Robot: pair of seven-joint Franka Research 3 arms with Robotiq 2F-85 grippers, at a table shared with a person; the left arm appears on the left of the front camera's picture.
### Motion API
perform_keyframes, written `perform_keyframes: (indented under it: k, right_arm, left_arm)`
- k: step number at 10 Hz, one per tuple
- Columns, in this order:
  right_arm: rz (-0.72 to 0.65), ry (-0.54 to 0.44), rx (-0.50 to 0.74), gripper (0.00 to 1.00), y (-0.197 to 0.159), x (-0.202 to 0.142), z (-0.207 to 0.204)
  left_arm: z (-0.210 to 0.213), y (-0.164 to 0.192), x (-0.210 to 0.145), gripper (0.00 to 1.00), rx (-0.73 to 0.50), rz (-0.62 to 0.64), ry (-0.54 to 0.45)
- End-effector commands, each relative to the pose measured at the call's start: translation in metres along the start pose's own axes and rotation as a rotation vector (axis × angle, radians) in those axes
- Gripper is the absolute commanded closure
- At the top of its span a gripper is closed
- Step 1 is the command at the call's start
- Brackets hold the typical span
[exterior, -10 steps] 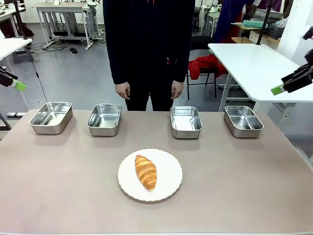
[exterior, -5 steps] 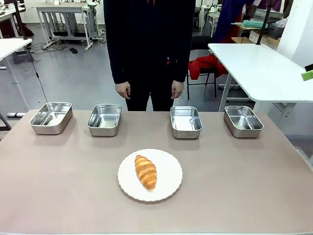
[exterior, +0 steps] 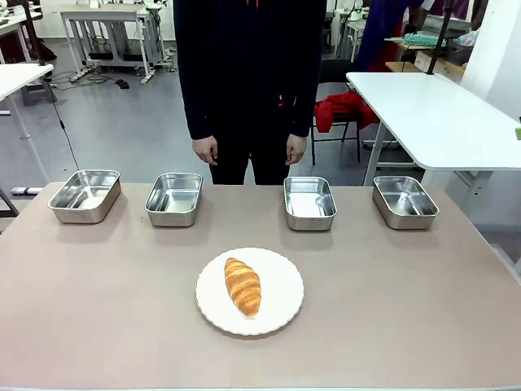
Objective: Place the bread in the container.
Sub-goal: Place the Butter Roll into the Airtight Container indicated by the human.
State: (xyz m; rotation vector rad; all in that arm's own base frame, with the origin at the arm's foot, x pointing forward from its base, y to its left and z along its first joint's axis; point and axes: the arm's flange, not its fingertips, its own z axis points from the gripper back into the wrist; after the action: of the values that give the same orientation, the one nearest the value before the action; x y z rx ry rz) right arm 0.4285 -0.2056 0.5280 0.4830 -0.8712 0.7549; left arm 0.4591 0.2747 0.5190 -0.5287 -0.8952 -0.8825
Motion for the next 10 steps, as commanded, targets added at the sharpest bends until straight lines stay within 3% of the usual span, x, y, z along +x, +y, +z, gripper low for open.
perform_keyframes:
  k: [1, 4, 10]
  right_arm:
    - [0.015, -0.024, -0.008, 0.02, -0.004, 0.003, 0.003]
    - [0.016, -0.028, -0.017, 0.02, -0.003, 0.004, 0.003]
    - [0.013, -0.017, -0.073, 0.02, 0.014, 0.023, 0.013]
  left_arm:
    - [-0.003, -0.009, 0.002, 0.0, -0.006, -0.039, -0.031]
    - [-0.007, -0.019, 0.01, 0.0, -0.01, -0.059, -0.021]
    - [-0.004, -0.046, 0.029, 0.0, 0.025, 0.032, 0.031]
